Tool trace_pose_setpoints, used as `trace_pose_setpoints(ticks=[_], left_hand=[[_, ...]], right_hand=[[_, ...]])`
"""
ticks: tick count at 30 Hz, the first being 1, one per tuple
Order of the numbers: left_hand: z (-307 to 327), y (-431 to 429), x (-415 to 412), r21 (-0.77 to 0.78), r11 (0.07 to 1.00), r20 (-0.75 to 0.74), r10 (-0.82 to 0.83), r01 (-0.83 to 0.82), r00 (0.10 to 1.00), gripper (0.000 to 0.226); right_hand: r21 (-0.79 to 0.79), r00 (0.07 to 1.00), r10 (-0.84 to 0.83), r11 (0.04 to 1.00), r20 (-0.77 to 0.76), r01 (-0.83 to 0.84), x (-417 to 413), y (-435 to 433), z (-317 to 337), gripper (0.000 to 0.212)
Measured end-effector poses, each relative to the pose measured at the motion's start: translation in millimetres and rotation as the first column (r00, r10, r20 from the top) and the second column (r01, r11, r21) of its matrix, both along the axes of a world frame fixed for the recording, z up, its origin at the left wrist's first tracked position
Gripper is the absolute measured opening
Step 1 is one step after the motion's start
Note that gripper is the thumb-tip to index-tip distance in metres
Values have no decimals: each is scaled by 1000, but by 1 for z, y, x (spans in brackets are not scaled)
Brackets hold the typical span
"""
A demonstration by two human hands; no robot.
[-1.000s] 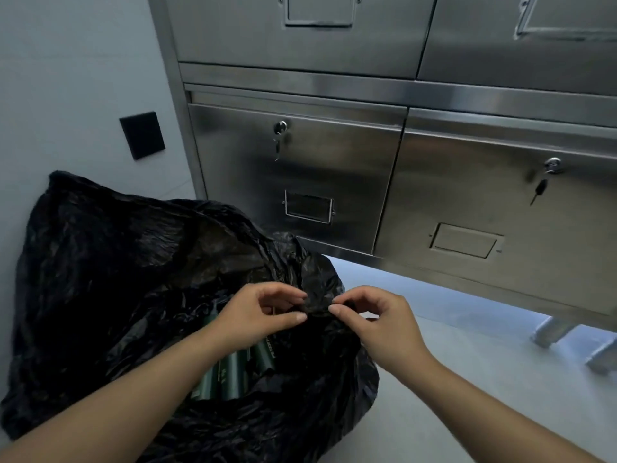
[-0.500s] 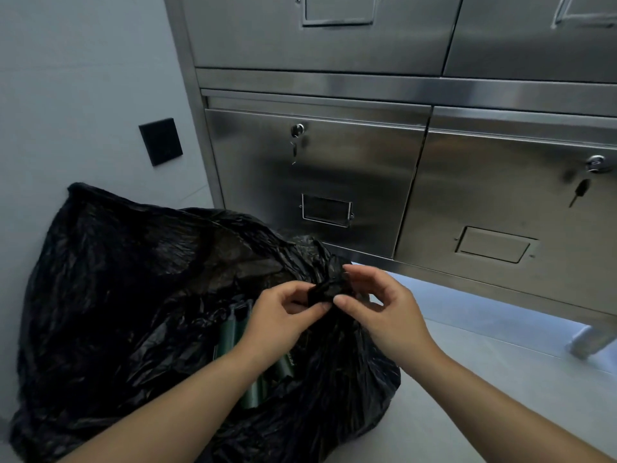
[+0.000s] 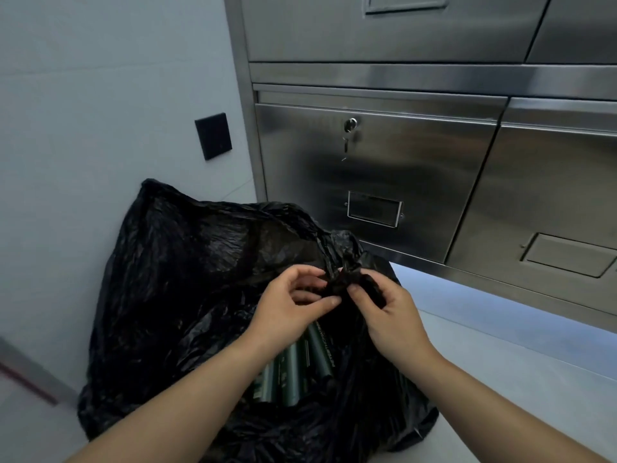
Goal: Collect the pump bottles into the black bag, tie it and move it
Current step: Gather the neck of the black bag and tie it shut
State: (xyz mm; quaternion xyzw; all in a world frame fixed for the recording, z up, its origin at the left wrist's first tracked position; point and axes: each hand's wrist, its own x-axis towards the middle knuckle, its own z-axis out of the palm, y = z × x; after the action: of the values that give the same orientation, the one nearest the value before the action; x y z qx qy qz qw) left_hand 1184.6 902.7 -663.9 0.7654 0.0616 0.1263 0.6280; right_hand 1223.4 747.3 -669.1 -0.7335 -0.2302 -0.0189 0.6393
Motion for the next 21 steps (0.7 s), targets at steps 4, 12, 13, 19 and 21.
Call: trace_pose_setpoints(ticks=[4,12,13,19,21], left_hand=[[8,36,-7,1,998,37,56,-56,998,35],[7,81,-14,36,990,45,137,-139,990,26],[8,86,-14,69,986,51,145,-148,988,26],[12,121,-21,256,952,55,160,-169,986,25],[10,130,-26,312,933,47,176,-182,983,24]], right_hand=[[-26,996,28,999,85,-26,-1,19,2,41],[-107,982,187,977,6,-186,-17,47,0,40],[-107,981,193,976,1,-192,-19,49,0,33],[-60,991,129,990,40,-126,-23,72,0,15],[-51,993,115,992,25,-113,-21,86,-3,13]])
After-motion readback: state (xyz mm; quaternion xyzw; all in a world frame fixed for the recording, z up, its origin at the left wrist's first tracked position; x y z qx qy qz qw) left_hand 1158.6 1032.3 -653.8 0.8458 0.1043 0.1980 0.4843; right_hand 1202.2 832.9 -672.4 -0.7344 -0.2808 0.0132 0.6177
